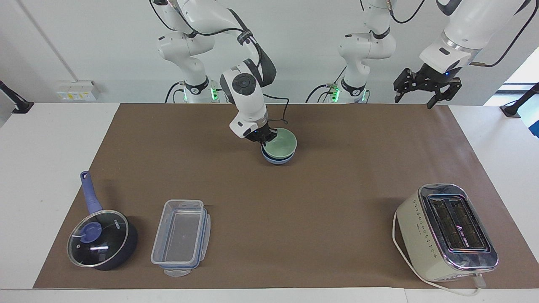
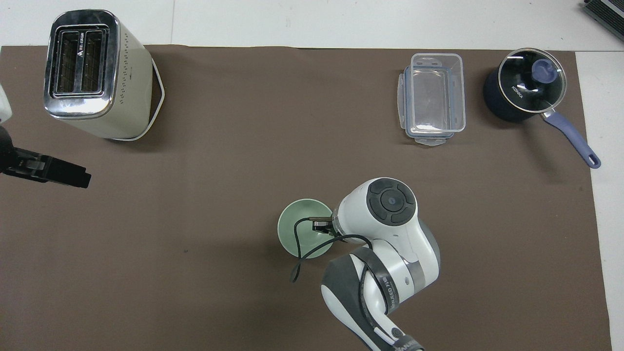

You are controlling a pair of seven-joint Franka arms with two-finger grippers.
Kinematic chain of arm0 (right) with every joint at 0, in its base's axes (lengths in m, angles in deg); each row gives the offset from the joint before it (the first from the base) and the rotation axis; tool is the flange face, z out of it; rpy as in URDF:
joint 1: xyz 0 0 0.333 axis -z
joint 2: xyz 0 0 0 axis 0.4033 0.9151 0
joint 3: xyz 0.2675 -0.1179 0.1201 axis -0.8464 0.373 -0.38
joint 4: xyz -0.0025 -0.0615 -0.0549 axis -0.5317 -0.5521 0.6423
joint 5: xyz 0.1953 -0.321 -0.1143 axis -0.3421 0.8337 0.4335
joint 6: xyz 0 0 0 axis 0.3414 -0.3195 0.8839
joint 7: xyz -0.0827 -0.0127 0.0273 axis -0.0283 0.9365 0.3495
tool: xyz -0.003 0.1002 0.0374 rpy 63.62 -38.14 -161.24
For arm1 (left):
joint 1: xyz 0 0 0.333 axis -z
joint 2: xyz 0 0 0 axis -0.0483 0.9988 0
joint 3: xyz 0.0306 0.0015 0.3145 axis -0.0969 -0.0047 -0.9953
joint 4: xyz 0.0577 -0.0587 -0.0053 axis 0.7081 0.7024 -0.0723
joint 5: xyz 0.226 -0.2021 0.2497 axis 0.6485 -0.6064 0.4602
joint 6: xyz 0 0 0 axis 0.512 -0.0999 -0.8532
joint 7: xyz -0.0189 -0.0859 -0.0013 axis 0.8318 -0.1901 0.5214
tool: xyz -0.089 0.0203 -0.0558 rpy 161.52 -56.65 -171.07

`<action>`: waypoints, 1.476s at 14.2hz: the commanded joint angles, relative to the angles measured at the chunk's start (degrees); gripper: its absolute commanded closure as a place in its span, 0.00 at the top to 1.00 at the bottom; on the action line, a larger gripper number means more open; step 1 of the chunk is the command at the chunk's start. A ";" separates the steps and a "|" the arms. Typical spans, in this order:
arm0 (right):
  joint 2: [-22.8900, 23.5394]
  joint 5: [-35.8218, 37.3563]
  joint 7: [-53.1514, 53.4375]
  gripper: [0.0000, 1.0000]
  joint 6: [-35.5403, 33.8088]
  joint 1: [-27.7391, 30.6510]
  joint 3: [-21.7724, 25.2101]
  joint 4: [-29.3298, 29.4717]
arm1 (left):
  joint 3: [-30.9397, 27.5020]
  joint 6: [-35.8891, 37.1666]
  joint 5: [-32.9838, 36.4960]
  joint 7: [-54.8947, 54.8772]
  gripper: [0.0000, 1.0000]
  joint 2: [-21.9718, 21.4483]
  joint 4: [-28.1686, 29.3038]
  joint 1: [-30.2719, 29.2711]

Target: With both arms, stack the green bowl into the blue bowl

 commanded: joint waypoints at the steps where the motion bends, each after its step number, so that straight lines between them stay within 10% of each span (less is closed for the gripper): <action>1: 0.76 -1.67 -2.16 0.00 1.12 0.58 -0.16 0.52 | 0.24 -0.15 0.89 -0.82 1.00 -1.10 1.11 -0.29; 5: 0.76 -1.67 -2.16 0.09 1.20 0.58 -0.16 0.52 | 0.24 -0.15 0.89 -0.82 1.00 -1.10 1.19 -0.29; 9: 0.76 -1.67 -2.16 1.00 1.20 0.58 -0.16 0.70 | 0.24 -0.15 0.89 -0.82 1.00 -1.18 1.19 -0.29; 21: -5.21 12.20 -2.60 1.00 -2.12 12.17 0.72 9.21 | 0.24 -0.24 0.89 -0.82 1.00 -1.10 1.02 -0.29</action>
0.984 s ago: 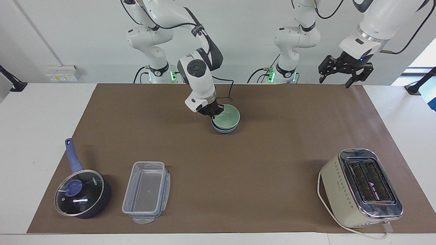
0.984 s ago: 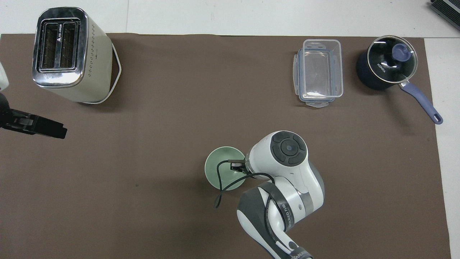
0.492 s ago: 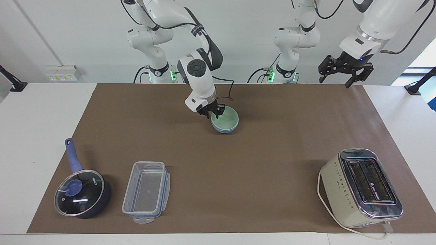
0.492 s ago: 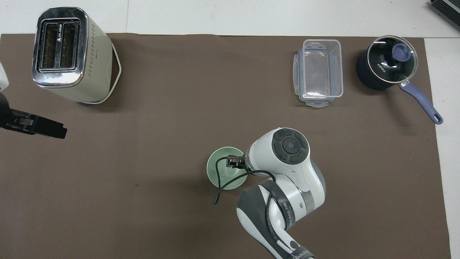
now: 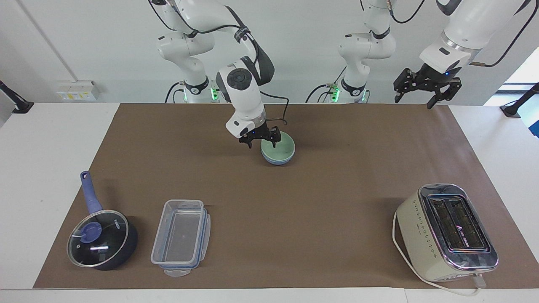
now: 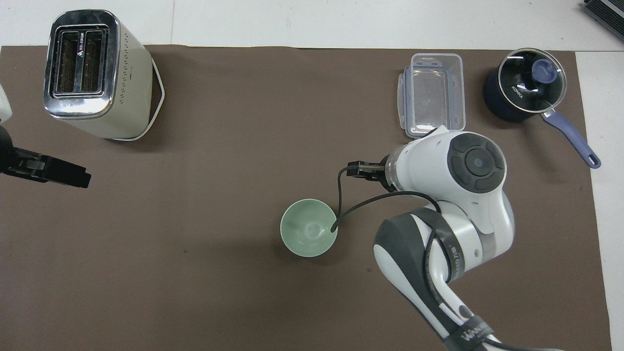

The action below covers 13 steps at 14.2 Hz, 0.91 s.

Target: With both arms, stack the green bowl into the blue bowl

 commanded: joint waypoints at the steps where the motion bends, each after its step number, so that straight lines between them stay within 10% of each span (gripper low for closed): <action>1: -2.68 3.63 -0.24 1.00 -5.35 2.92 -0.31 3.02 | 0.23 -0.23 0.80 -0.82 1.00 -1.01 1.02 -0.29; 13: -11.48 2.40 -3.91 1.00 -35.52 12.77 4.26 21.14 | 0.23 -0.23 0.80 -0.82 1.00 -1.01 1.02 -0.12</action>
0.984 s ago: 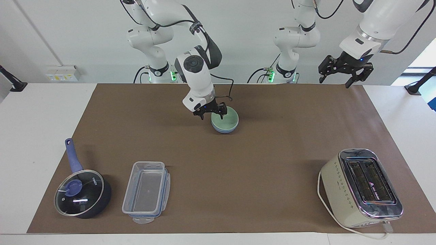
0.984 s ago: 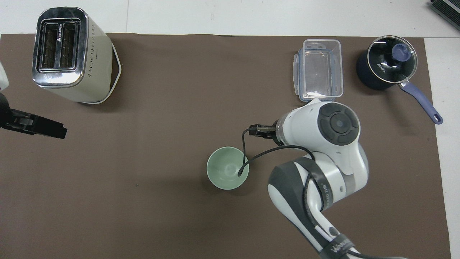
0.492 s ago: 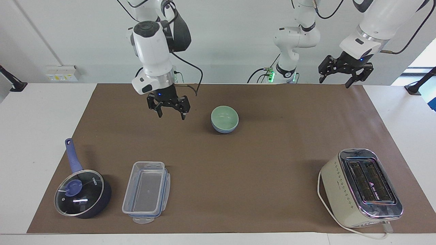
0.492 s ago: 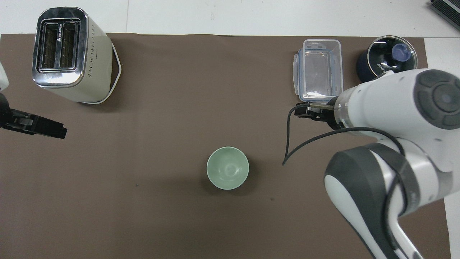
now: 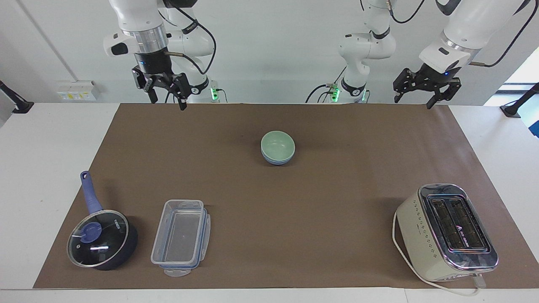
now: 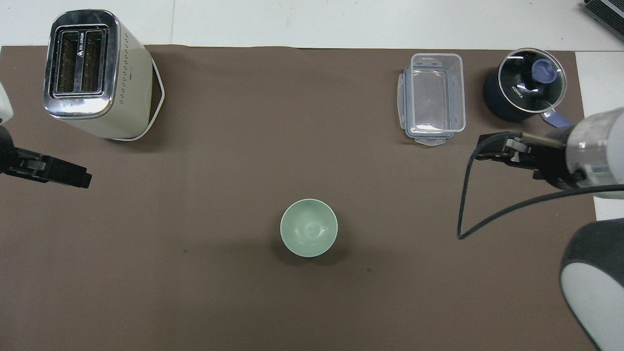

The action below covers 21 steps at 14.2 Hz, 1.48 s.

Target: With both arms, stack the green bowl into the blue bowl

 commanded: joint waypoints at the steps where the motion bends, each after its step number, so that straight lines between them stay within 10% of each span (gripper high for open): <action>1: 0.73 -0.08 -6.27 1.00 -4.35 0.71 2.51 3.05 | 0.12 -0.23 0.80 -0.90 1.00 -1.09 1.02 -0.12; 6: -0.59 0.54 -21.57 1.00 -8.40 0.54 10.70 2.62 | 0.12 -0.32 0.71 -0.91 1.00 -1.00 1.02 -0.12; 21: -0.33 1.07 -24.58 1.00 -9.37 -1.48 10.70 1.30 | 0.12 -0.05 0.71 -0.73 1.00 -1.00 1.02 -0.38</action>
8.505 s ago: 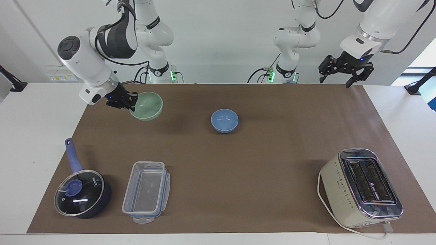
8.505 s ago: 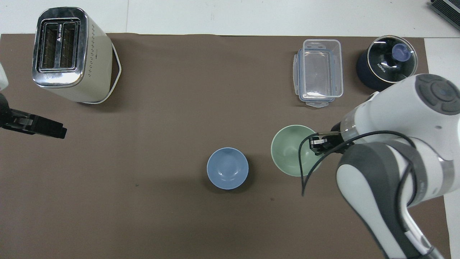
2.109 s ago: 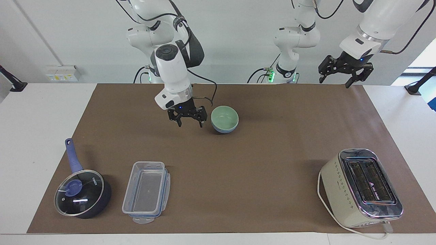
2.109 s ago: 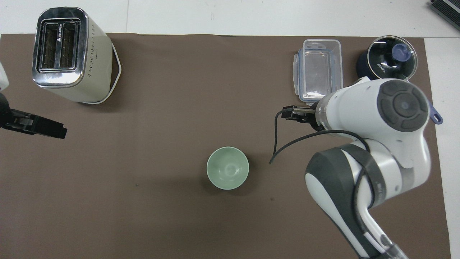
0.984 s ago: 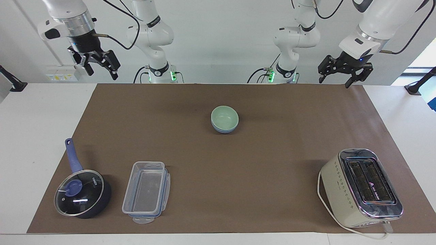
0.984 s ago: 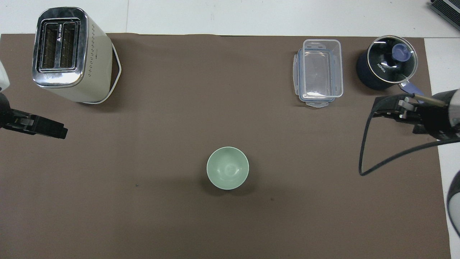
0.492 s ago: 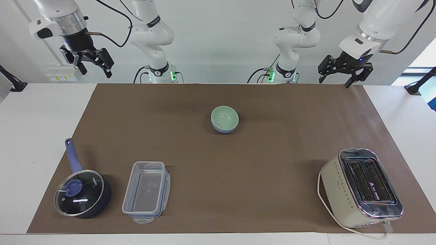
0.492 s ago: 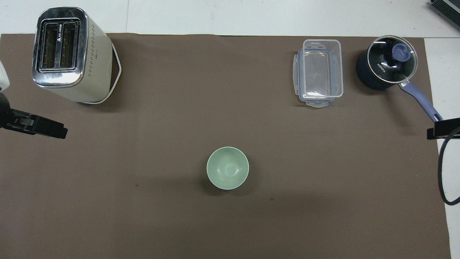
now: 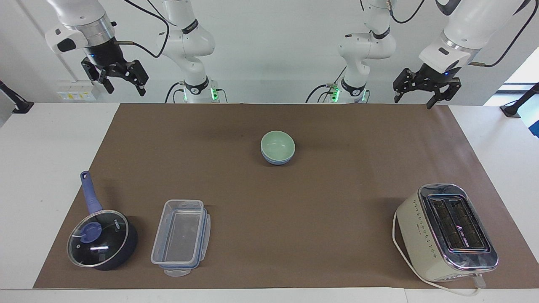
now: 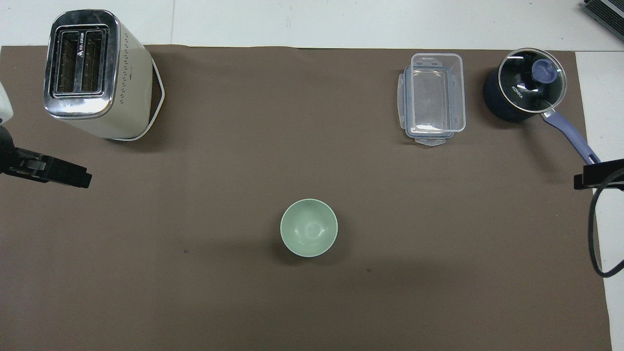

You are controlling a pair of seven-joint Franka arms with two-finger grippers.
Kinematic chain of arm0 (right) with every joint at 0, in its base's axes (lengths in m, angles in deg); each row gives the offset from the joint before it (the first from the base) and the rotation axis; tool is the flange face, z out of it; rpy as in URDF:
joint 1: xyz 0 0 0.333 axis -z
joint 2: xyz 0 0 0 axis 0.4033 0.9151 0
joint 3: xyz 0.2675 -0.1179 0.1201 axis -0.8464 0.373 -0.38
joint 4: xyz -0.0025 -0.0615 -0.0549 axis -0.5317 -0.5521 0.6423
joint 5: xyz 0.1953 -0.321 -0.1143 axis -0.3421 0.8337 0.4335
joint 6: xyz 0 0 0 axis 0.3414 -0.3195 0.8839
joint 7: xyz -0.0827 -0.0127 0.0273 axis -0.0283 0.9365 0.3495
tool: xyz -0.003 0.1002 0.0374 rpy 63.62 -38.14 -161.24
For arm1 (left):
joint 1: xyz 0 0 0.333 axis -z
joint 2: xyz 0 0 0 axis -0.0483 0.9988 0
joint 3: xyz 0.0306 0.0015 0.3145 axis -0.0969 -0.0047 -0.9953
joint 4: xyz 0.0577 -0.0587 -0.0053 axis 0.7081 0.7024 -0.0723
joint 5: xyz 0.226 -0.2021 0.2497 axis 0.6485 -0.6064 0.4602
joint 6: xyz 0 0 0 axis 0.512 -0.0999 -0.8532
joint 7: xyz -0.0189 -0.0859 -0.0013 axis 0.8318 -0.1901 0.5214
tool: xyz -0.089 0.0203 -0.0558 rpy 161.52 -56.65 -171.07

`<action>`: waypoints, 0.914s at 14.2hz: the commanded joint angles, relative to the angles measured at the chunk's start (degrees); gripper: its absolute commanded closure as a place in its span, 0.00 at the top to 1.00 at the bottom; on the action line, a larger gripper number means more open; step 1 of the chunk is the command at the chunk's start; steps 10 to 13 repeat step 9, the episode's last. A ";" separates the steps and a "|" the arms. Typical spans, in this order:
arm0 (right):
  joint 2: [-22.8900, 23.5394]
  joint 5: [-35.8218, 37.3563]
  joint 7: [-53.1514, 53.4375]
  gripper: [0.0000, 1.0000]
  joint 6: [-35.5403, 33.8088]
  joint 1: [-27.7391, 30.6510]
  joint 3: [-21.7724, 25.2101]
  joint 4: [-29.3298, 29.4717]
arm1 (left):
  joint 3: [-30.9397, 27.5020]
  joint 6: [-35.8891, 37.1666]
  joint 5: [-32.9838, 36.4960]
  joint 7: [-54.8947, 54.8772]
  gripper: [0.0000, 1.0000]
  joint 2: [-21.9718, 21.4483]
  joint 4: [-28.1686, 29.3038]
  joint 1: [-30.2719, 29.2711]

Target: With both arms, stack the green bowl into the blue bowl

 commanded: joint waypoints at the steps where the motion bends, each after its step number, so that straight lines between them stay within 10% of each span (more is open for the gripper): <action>1: -0.10 1.15 -0.67 1.00 -0.27 -0.30 -0.32 -0.11 | 0.13 -0.03 0.62 -0.67 1.00 -1.09 1.02 -0.38; 13: 0.16 1.07 -1.28 1.00 -0.89 -0.13 -0.41 0.78 | 0.13 -0.82 1.85 -0.58 1.00 -1.00 1.11 -0.47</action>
